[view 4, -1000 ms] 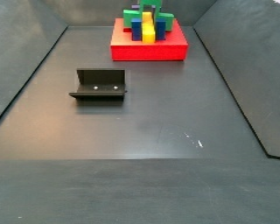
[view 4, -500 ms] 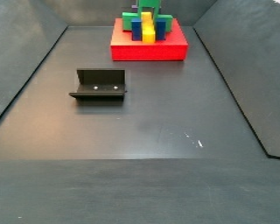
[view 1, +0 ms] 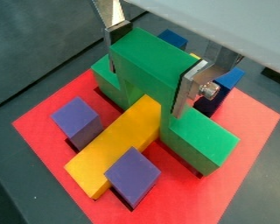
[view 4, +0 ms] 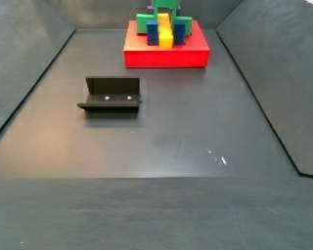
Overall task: Pick up the green object. Move up. Place the green object on the fixture. Regrasp the green object. Move to above the board. Insert the green object.
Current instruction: Insert the green object.
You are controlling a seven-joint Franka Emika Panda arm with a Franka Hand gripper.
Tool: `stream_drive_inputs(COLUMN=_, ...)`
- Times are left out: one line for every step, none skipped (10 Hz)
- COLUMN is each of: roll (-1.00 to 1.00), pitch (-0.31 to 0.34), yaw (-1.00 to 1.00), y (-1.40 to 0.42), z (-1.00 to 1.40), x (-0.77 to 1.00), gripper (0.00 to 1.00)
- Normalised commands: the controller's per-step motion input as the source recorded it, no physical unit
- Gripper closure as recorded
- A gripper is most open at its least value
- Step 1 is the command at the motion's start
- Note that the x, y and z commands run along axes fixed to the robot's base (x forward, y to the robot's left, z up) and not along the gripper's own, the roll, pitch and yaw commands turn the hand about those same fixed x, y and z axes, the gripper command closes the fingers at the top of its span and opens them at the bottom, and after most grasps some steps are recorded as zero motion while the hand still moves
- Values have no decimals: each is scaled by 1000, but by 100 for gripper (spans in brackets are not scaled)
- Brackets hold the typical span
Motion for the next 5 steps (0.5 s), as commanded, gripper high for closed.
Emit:
stream_drive_inputs(roll=-131, pitch=141, yaw=-240, y=0, z=-91, x=134, gripper=100)
stream_drive_inputs(roll=-164, pitch=161, yaw=-220, y=0, z=-86, x=163, gripper=100)
stream_drive_inputs(roll=-194, pitch=180, yaw=-217, y=0, z=-91, x=154, gripper=100)
stream_drive_inputs(roll=-213, pitch=197, yaw=-200, y=0, z=-114, x=129, gripper=100)
stream_drive_inputs(roll=-250, pitch=200, yaw=-160, y=6, z=-129, x=117, gripper=100)
